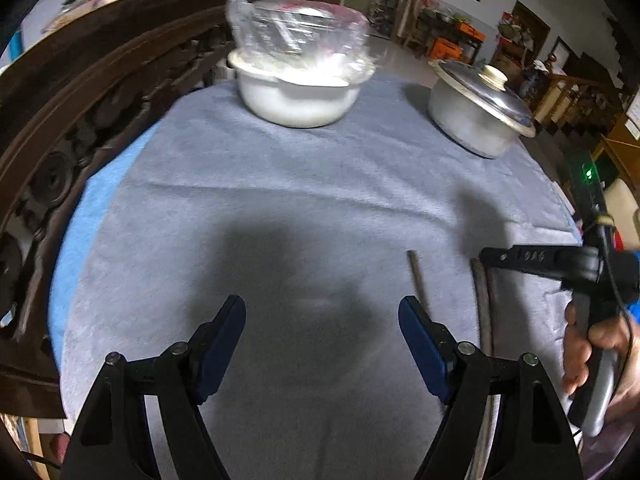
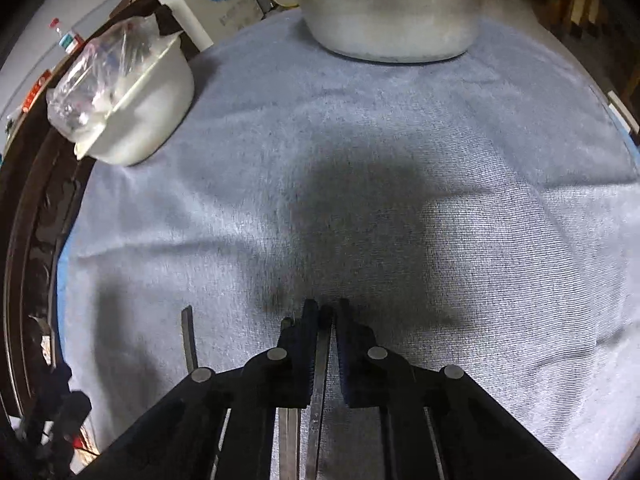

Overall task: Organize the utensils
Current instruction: 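Close the right tool on a metal chopstick while the left tool grasps another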

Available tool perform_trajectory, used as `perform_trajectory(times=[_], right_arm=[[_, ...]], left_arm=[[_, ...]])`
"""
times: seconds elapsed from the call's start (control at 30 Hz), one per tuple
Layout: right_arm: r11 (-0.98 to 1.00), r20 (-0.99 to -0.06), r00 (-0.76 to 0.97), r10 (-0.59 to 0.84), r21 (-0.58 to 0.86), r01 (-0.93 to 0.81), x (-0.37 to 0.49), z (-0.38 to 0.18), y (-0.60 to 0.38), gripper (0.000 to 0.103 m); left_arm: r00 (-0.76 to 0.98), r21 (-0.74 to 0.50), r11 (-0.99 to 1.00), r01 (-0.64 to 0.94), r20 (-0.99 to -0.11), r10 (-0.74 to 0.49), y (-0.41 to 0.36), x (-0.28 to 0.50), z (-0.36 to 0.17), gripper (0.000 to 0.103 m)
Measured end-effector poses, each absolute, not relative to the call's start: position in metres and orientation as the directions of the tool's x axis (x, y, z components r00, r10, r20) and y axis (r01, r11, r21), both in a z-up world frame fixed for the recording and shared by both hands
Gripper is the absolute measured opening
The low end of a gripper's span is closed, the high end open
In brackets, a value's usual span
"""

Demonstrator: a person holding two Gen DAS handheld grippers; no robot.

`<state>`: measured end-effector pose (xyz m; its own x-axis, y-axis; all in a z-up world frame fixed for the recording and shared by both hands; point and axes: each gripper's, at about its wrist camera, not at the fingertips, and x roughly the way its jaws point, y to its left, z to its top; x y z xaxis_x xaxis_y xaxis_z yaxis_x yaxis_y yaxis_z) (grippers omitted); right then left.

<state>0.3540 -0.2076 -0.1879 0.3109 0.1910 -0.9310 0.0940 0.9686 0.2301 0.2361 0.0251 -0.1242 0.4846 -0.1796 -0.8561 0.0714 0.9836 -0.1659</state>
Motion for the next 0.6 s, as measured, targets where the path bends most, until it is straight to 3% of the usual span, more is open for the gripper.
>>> perform_trajectory(times=[0.07,0.17,0.6], right_arm=[[0.964,-0.925,0.317,0.208,0.249,0.094,0.352,-0.189,-0.212,0.008],[0.956,-0.917,0.329,0.225,0.273,0.107,0.348,-0.189,-0.222,0.008],[0.951,-0.910,0.357,0.211,0.276,0.142,0.322,-0.185,-0.269,0.007]], left_arm=[[0.460,-0.180,0.980,0.086,-0.865,-0.199,0.017,0.245,-0.125,0.067],[0.411,-0.201,0.975,0.095,-0.884,-0.222,0.003,0.262,-0.129,0.062],[0.224,-0.224,0.973,0.051,-0.947,-0.230,-0.051,0.308,-0.167,0.062]])
